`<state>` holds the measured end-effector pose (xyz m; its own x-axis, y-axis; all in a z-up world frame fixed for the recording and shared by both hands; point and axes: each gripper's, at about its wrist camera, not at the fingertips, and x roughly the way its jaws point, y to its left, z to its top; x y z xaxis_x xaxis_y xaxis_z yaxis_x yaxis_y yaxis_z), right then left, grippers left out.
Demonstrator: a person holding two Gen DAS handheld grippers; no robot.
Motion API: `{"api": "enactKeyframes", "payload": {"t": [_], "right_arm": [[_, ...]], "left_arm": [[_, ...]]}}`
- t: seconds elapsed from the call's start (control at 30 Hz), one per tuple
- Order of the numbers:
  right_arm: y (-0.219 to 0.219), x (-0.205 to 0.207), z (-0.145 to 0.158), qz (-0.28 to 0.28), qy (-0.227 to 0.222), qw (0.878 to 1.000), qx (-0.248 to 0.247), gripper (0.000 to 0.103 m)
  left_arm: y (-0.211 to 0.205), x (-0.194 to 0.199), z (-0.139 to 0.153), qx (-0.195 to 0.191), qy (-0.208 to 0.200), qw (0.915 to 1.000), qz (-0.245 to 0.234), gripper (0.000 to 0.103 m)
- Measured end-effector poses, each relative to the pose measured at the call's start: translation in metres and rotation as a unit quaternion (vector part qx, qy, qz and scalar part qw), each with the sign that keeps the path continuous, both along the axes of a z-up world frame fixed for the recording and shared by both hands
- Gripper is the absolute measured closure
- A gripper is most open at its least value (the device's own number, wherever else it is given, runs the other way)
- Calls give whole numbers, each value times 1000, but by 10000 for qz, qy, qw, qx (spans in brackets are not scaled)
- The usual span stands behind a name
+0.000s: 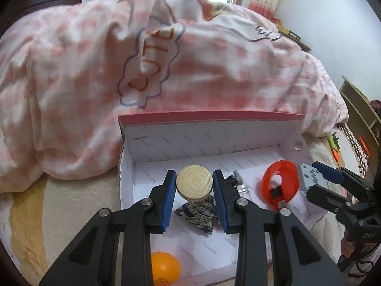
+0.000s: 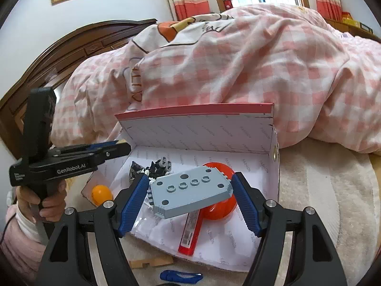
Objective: Organize objects
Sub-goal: 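Lift and carry the wooden disc and grey plate over the shoebox, then lower the disc and plate into the box and open both tools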
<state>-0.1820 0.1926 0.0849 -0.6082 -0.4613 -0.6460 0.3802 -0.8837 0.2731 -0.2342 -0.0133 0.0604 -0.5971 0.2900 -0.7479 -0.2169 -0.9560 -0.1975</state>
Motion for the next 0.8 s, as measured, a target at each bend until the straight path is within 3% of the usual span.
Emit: {"api": "enactKeyframes", "payload": {"t": [0.43, 0.8], "right_arm": [[0, -24, -2, 33, -131, 9999, -103, 30], [-9, -49, -9, -53, -163, 9998, 119, 30]], "left_arm": [[10, -16, -20, -77, -37, 9999, 74, 73], [19, -30, -37, -263, -72, 9994, 209, 73]]}}
